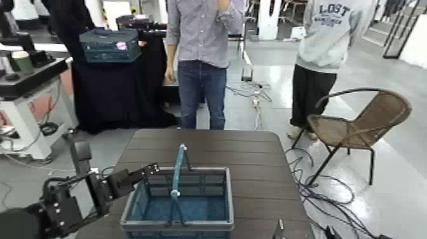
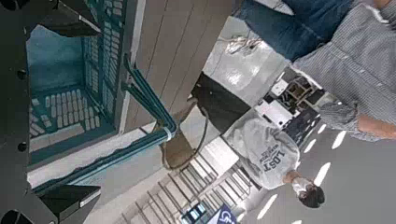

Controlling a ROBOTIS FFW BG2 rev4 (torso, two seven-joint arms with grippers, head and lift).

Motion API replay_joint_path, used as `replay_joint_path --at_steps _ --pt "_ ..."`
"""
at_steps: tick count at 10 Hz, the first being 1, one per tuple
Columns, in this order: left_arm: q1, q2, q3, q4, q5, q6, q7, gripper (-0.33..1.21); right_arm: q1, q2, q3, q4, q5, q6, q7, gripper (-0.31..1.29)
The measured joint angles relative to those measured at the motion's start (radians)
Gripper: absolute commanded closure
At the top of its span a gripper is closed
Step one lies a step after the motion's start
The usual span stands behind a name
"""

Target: Grasp the handle of the crate.

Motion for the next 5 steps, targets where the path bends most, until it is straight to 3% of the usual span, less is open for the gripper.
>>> replay_joint_path --at_steps 5 --pt "-0.209 0.021 -0.106 0.210 0.049 0.133 -0.148 0.10 -0.010 -0.003 0.007 0.006 -0.009 0.000 0.007 0.15"
